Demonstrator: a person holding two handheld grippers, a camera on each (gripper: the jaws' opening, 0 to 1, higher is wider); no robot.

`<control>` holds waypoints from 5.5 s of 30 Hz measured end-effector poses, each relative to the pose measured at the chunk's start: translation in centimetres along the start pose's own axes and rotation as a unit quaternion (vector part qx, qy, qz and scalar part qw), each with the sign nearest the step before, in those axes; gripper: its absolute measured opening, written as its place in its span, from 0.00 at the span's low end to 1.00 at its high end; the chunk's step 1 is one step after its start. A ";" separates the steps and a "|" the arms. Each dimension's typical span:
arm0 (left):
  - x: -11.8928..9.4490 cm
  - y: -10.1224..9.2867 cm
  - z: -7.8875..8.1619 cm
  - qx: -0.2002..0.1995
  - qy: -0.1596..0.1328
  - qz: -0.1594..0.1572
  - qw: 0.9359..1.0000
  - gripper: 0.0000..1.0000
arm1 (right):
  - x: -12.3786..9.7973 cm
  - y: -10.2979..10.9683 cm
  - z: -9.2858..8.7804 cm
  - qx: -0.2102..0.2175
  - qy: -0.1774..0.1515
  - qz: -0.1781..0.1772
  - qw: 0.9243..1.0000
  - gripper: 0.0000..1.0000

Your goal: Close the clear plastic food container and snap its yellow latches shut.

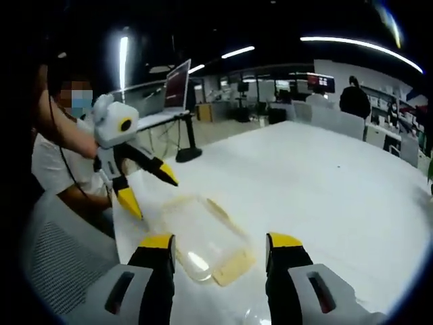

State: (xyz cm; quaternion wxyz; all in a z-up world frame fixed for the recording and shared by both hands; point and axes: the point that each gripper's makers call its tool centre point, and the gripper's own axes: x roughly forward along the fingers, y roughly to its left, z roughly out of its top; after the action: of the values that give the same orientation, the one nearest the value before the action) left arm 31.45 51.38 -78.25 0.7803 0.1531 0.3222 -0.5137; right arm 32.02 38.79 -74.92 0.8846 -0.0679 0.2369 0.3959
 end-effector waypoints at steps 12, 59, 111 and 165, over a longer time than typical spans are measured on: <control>0.4 1.1 -1.0 0.034 0.032 -0.013 0.999 0.60 | 0.8 -0.3 -1.2 -0.042 0.047 0.030 0.998 0.52; 1.4 4.0 -4.5 0.192 0.168 -0.099 0.962 0.53 | 3.5 -0.8 -6.4 -0.199 0.232 0.129 0.943 0.43; 1.8 4.5 -5.3 0.250 0.231 -0.115 0.933 0.40 | 4.6 -0.5 -7.7 -0.237 0.337 0.163 0.896 0.40; -1.7 4.0 1.7 0.241 0.209 -0.104 0.942 0.38 | 0.7 -2.0 -1.2 -0.259 0.273 0.195 0.906 0.39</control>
State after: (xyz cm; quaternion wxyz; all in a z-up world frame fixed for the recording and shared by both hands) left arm 35.13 53.33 -76.20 0.5780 0.4059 0.3584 -0.6105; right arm 33.47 37.57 -76.44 0.6419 -0.3528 0.3663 0.5738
